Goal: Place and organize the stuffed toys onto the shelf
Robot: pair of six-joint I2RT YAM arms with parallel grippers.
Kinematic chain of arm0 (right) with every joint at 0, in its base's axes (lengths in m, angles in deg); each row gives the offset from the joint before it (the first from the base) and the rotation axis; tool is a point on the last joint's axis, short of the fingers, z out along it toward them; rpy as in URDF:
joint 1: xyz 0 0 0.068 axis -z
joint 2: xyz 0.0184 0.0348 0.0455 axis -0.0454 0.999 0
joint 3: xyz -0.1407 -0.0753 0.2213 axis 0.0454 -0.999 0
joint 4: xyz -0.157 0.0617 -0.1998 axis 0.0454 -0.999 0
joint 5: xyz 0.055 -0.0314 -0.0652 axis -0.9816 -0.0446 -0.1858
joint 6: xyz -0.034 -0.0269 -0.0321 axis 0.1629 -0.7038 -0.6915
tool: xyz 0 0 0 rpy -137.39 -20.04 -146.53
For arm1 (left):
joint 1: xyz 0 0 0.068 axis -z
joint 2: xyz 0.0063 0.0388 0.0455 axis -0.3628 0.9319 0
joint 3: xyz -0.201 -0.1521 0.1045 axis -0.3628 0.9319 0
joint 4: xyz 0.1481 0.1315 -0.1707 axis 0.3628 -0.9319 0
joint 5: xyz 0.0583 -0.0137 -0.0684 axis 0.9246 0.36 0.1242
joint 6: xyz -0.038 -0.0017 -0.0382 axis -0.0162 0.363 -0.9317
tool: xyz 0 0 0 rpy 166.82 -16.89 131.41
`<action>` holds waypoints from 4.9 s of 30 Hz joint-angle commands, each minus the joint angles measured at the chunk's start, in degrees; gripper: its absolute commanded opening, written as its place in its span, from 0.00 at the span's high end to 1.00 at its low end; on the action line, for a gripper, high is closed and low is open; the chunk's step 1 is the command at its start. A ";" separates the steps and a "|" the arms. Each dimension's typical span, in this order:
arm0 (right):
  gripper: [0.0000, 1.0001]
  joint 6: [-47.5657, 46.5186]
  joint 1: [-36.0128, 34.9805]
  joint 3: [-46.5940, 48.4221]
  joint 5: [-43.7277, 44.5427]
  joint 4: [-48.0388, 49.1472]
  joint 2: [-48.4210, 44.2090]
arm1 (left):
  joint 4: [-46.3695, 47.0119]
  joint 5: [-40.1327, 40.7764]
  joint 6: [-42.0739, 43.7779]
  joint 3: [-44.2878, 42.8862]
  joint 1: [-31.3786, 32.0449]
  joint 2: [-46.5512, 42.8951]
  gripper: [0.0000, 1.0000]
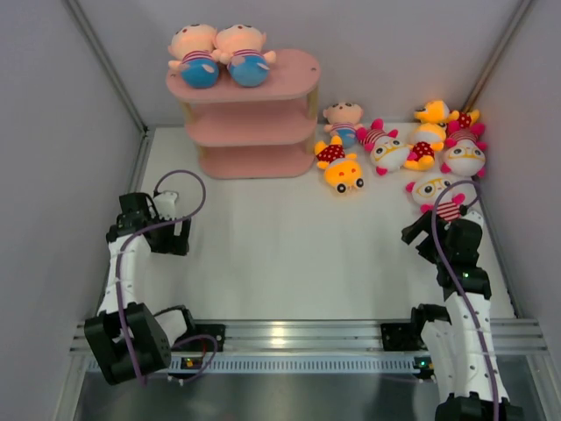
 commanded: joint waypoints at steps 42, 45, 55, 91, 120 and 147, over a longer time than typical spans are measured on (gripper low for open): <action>0.13 -12.73 -24.06 64.02 0.46 5.96 85.88 | 0.41 -19.15 -4.47 -17.06 -0.46 10.89 0.02; 0.59 -13.43 -24.06 56.82 -4.55 10.01 80.63 | -1.35 -24.53 -1.66 -16.97 -0.37 9.49 0.04; 1.00 -29.16 -28.26 42.74 -27.67 -5.75 54.69 | -2.41 -26.23 9.67 -17.49 11.83 3.26 0.10; 1.00 -48.76 -56.06 85.10 -34.18 -32.69 78.66 | -21.75 -21.30 110.15 -3.61 34.09 -27.43 0.05; 1.00 -50.52 -59.31 91.86 -36.20 -32.70 82.00 | -21.66 -25.43 109.28 -3.00 34.35 -26.90 0.43; 0.19 -23.98 -43.58 61.14 -14.34 0.34 59.08 | -2.61 -4.26 65.60 -18.10 34.44 -11.79 1.00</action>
